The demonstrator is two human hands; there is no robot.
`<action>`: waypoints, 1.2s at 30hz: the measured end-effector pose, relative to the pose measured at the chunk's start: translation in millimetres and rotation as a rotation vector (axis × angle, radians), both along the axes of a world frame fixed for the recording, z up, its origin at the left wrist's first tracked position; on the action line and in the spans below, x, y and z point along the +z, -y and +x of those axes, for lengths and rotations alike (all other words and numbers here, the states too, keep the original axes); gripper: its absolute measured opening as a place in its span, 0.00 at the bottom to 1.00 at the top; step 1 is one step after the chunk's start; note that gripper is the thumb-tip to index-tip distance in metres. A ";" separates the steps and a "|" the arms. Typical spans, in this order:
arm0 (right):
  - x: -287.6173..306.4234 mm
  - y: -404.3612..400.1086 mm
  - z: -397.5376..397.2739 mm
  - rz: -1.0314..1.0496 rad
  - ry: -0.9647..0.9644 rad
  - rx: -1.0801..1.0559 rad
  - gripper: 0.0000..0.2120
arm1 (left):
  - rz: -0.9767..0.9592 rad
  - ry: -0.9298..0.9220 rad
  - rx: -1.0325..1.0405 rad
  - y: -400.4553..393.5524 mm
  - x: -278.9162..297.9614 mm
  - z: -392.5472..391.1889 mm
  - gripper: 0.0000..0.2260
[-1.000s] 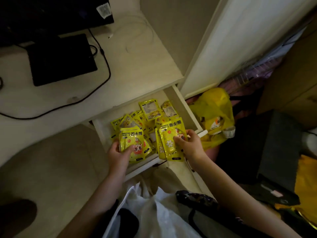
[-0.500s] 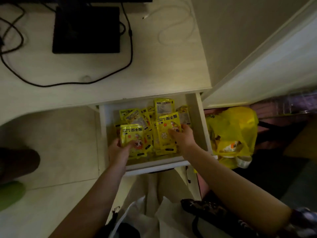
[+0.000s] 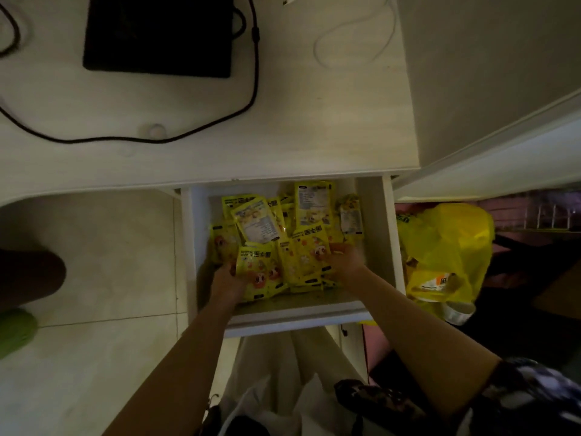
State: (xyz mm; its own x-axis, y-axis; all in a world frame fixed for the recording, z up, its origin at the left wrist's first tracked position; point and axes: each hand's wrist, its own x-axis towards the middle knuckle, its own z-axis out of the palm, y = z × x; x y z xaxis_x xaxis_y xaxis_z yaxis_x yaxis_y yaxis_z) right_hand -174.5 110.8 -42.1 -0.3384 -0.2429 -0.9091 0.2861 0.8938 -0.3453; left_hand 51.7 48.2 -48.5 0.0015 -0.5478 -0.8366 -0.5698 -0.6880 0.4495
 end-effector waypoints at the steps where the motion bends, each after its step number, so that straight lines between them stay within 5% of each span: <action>1: 0.3 -4.1 -6.1 -0.001 -0.010 0.031 0.18 | -0.014 0.027 -0.042 0.0 -1.8 4.7 0.17; 6: 9.5 -23.3 -31.5 0.043 -0.074 0.168 0.09 | -0.084 0.170 -0.188 -0.3 3.3 21.9 0.13; 17: 63.1 -13.0 -27.1 -0.068 -0.281 0.637 0.15 | -0.300 0.151 -0.107 -15.9 62.5 17.9 0.12; 27: 117.8 27.0 68.8 -0.317 -0.359 1.150 0.14 | -0.532 0.144 0.100 -56.6 118.9 50.3 0.07; 36: 136.9 33.2 189.9 -0.586 -0.424 1.487 0.10 | -0.547 0.435 0.110 -96.7 137.7 133.6 0.10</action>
